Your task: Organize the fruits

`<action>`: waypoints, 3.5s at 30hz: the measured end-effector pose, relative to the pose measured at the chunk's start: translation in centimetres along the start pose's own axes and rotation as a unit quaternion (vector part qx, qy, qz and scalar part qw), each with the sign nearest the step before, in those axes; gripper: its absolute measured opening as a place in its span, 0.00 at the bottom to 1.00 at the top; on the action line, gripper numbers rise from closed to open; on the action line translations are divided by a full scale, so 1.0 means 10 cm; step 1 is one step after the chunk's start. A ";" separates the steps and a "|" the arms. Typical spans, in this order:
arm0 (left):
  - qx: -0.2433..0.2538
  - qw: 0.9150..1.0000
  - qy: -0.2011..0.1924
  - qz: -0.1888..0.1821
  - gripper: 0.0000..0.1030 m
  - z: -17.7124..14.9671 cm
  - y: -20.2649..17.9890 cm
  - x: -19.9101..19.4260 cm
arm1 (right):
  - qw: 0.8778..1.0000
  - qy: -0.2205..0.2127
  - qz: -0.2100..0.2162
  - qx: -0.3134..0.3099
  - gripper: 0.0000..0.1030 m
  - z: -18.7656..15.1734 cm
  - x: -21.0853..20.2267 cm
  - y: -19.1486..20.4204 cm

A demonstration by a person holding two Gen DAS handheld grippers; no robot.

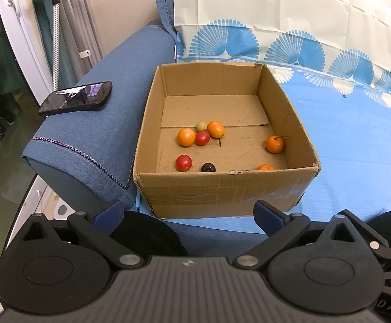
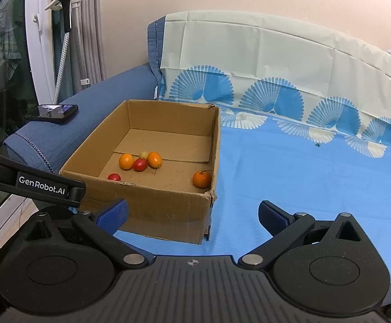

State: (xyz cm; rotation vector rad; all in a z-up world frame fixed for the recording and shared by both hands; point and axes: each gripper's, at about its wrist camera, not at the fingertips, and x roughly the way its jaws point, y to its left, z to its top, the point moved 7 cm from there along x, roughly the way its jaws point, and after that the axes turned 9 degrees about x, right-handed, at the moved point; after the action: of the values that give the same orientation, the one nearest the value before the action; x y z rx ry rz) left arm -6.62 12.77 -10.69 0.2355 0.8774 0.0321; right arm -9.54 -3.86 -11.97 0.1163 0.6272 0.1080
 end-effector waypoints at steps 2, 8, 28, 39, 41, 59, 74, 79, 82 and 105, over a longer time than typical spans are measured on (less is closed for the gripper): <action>0.000 1.000 0.000 0.000 1.00 0.00 0.00 0.00 | 1.000 -0.001 0.000 -0.001 0.99 0.00 0.00 0.00; -0.001 1.000 -0.001 0.000 1.00 0.00 0.01 0.00 | 1.000 -0.003 0.000 0.000 0.99 0.00 -0.01 0.00; 0.000 1.000 0.002 0.004 1.00 -0.01 0.02 0.00 | 1.000 -0.003 0.000 0.003 0.99 0.00 -0.02 0.00; 0.001 1.000 0.002 0.004 1.00 -0.02 0.02 0.01 | 1.000 -0.003 0.000 0.003 0.99 0.01 -0.03 0.00; 0.001 1.000 0.002 0.004 1.00 -0.02 0.02 0.01 | 1.000 -0.003 0.000 0.003 0.99 0.01 -0.03 0.00; 0.002 1.000 0.002 0.004 1.00 -0.02 0.00 0.01 | 1.000 -0.005 0.000 0.005 0.99 0.01 -0.02 0.02; 0.001 1.000 0.002 0.004 1.00 -0.02 0.00 0.00 | 1.000 -0.019 0.009 0.009 0.99 0.10 -0.06 0.04; 0.001 1.000 0.002 0.005 1.00 -0.02 0.00 0.00 | 0.999 -0.033 0.017 0.010 0.99 0.14 -0.09 0.04; 0.003 1.000 0.000 0.004 1.00 -0.02 0.00 0.01 | 0.999 -0.030 0.019 0.010 0.99 0.14 -0.08 0.05; 0.005 1.000 -0.001 0.003 1.00 -0.01 0.02 0.01 | 0.999 -0.038 0.025 0.013 0.99 0.10 -0.10 0.04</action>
State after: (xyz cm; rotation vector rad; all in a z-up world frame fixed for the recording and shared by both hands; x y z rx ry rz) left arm -6.60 12.95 -10.74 0.2479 0.8750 0.0330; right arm -9.81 -3.65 -10.48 0.1603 0.5504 0.1426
